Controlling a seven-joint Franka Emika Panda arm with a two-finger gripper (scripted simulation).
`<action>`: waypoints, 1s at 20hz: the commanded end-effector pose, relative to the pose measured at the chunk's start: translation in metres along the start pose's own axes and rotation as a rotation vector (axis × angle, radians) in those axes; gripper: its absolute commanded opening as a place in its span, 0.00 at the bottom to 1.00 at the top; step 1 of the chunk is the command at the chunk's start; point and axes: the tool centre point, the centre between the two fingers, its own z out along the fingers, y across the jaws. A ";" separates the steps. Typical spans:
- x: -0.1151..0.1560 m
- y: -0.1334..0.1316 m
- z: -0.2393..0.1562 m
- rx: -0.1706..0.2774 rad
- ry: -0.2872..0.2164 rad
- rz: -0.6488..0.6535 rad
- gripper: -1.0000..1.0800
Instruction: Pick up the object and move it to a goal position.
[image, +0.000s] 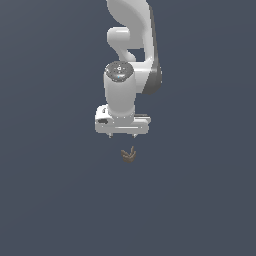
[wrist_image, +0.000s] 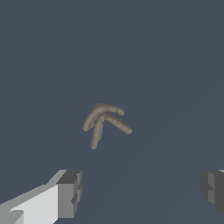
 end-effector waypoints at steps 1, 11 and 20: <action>-0.001 0.002 0.000 -0.003 0.002 -0.010 0.96; 0.001 0.001 0.002 -0.001 0.002 0.029 0.96; 0.005 -0.004 0.010 0.005 0.002 0.178 0.96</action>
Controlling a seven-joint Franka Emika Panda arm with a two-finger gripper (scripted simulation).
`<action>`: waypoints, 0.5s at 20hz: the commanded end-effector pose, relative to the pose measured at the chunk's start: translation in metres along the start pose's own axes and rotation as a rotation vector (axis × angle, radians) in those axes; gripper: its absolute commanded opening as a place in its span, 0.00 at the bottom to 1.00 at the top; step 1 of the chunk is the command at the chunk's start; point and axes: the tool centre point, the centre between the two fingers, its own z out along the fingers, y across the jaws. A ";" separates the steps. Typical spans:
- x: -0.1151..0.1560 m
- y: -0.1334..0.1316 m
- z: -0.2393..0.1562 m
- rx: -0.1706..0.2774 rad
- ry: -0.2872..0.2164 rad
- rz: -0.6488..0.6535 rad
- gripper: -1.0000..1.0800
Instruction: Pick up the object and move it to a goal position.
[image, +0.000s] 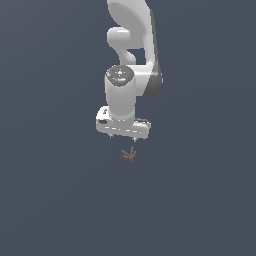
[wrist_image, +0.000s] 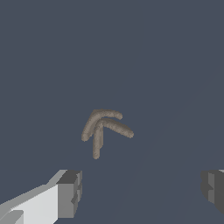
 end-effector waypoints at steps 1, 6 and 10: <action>0.001 -0.002 0.003 0.002 0.000 0.054 0.96; 0.004 -0.006 0.011 0.005 0.000 0.185 0.96; 0.007 -0.010 0.017 0.008 0.000 0.292 0.96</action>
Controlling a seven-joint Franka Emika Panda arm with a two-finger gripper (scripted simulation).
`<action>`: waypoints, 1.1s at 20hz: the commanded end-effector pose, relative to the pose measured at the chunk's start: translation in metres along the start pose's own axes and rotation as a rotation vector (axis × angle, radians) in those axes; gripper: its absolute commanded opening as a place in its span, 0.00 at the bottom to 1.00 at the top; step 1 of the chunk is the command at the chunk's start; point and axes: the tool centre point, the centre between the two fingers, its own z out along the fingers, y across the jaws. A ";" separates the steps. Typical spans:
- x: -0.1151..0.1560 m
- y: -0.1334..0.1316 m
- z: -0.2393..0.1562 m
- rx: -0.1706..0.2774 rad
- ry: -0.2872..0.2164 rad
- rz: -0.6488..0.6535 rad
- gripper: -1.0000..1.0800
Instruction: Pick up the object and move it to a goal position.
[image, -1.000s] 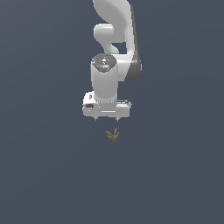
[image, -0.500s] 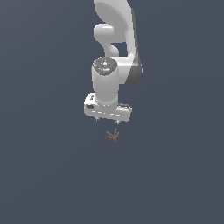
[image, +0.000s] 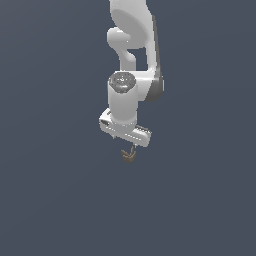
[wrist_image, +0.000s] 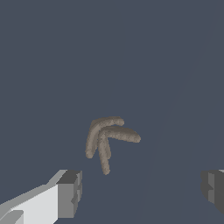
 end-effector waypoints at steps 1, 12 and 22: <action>0.001 -0.003 0.004 0.001 0.000 0.068 0.96; 0.005 -0.013 0.021 0.005 0.002 0.362 0.96; 0.008 -0.022 0.035 0.007 0.007 0.613 0.96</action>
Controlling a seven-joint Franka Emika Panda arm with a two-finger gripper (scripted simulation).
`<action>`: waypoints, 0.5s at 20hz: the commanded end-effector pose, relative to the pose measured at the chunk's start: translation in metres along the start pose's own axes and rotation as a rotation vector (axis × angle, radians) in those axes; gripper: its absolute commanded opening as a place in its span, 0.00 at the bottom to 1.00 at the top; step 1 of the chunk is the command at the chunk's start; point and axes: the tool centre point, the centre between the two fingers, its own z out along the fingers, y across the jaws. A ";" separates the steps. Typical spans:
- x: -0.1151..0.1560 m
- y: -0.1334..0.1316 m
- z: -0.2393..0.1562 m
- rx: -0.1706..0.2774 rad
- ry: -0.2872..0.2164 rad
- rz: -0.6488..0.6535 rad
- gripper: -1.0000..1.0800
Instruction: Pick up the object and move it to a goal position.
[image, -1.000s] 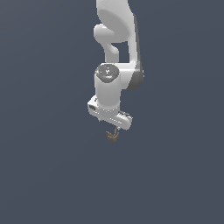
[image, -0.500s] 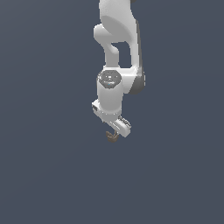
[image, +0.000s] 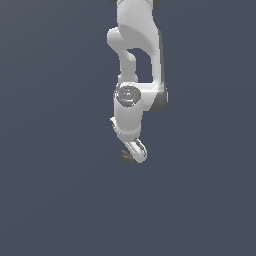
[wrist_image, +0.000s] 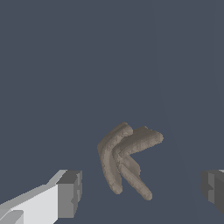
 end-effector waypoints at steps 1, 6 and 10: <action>0.000 -0.002 0.003 0.001 0.001 0.055 0.96; -0.001 -0.005 0.007 0.002 0.003 0.133 0.96; -0.001 -0.006 0.010 0.002 0.005 0.170 0.96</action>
